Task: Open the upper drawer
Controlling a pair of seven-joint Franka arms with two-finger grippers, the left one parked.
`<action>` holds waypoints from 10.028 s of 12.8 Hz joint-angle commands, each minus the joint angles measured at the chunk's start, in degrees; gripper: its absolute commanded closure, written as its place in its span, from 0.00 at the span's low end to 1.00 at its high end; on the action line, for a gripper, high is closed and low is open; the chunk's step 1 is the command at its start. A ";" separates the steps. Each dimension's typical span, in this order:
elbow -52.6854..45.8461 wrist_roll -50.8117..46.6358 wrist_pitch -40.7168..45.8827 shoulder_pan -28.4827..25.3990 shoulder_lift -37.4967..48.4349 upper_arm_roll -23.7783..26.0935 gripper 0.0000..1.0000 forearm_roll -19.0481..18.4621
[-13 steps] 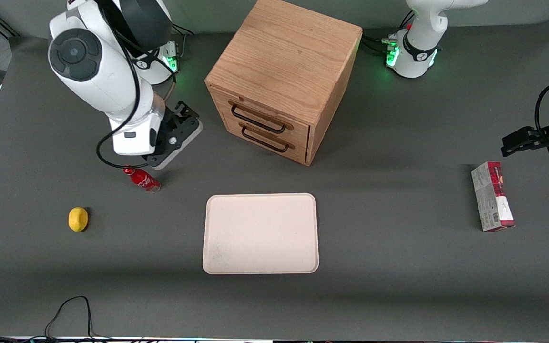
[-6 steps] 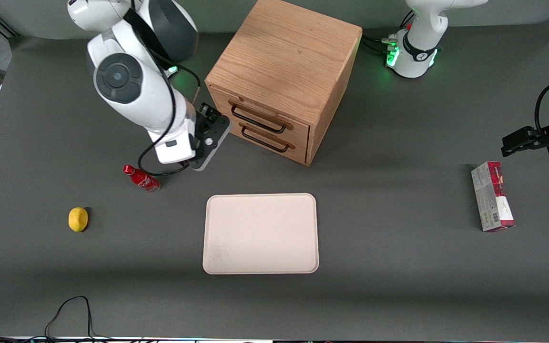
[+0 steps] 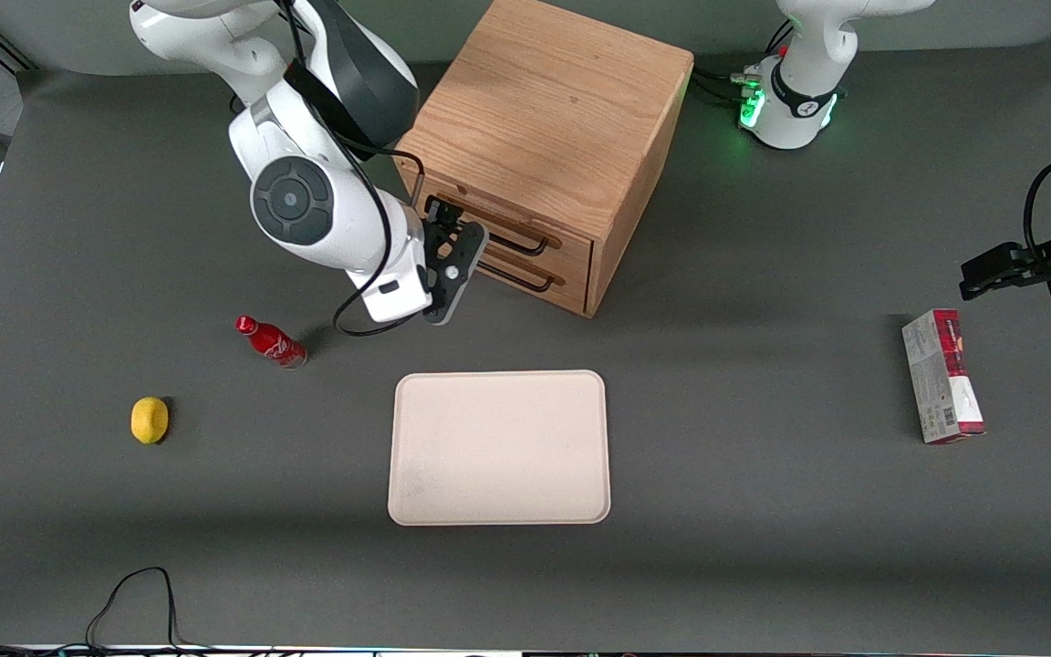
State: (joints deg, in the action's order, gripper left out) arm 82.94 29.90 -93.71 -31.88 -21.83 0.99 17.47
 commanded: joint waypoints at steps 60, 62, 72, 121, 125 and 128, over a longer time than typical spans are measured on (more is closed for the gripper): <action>1.53 3.93 -10.26 1.65 -7.17 -0.20 0.00 0.64; 0.56 5.33 -10.18 2.43 -7.96 -0.20 0.00 0.64; -2.78 5.87 -10.17 4.64 -9.72 -0.20 0.00 0.64; -20.97 8.68 -10.35 13.25 -20.62 -0.20 0.00 -0.50; -22.12 8.77 -9.82 13.51 -20.45 -0.20 0.00 -0.50; -22.21 8.68 -8.51 13.51 -19.57 -0.37 0.00 -0.50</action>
State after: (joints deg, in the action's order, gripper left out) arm 63.18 37.62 -104.21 -18.93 -40.97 0.39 17.68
